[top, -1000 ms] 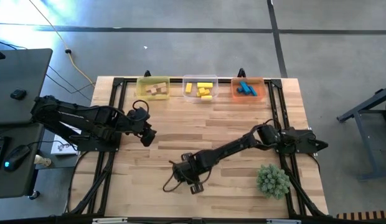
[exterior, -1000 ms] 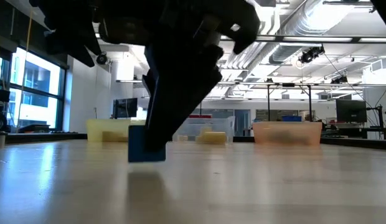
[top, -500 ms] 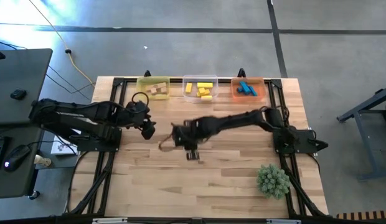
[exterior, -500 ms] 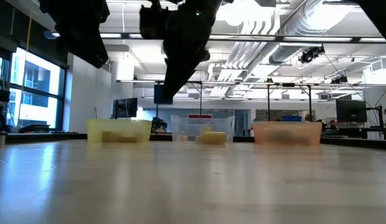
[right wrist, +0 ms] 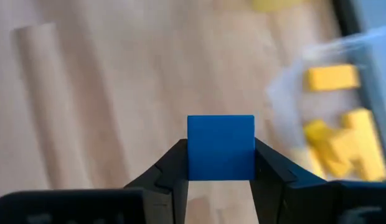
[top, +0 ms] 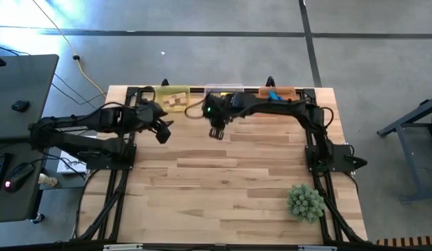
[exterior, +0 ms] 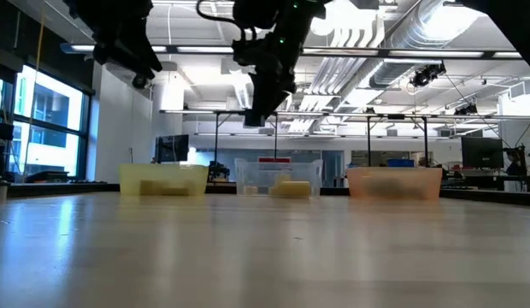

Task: Sort & place blocks by color
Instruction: Put the blue block into the orange bin

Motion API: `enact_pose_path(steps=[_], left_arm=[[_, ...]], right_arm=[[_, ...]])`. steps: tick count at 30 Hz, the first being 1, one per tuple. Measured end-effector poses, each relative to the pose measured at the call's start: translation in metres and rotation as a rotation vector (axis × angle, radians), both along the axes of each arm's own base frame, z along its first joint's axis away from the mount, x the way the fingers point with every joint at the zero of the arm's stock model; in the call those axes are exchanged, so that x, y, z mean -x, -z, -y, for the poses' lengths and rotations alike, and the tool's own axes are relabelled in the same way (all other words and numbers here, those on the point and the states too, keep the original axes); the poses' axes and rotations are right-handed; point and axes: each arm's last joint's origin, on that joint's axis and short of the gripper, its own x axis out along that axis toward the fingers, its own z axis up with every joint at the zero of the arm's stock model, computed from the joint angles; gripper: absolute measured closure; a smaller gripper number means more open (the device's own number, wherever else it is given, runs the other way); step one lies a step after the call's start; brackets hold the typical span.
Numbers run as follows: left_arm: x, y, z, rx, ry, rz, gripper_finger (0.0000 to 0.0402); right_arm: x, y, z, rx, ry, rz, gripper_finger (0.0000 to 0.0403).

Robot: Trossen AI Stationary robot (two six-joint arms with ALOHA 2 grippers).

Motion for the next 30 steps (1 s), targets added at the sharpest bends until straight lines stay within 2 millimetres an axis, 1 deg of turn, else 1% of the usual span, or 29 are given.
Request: enact_pose_path(steps=[6,14,18,20,22,27,30], left_arm=[[0.008,-0.008,-0.013,-0.099,-0.007,0.005,0.0202],[0.014,-0.014,-0.023,-0.148,0.003,0.02,0.0202],[0.015,-0.015,-0.027,-0.172,-0.007,0.012,0.0202],[0.015,-0.016,-0.029,-0.178,-0.017,0.021,0.0202],[0.016,-0.016,-0.03,-0.179,-0.025,0.022,0.0202],[0.016,-0.017,-0.032,-0.172,-0.022,0.034,0.0202],[0.017,-0.017,-0.033,-0.169,-0.028,0.036,0.0202]], right_arm=[[0.02,-0.02,0.037,0.077,0.193,0.021,0.0299],[0.052,-0.039,0.078,0.216,0.479,-0.001,0.0299],[0.072,-0.039,0.093,0.258,0.62,-0.096,0.0299],[0.082,-0.037,0.099,0.263,0.669,-0.163,0.0299],[0.089,-0.036,0.106,0.274,0.71,-0.192,0.0299],[0.104,-0.033,0.127,0.214,0.759,-0.234,0.0299],[0.118,-0.032,0.136,0.193,0.782,-0.306,0.0299]])
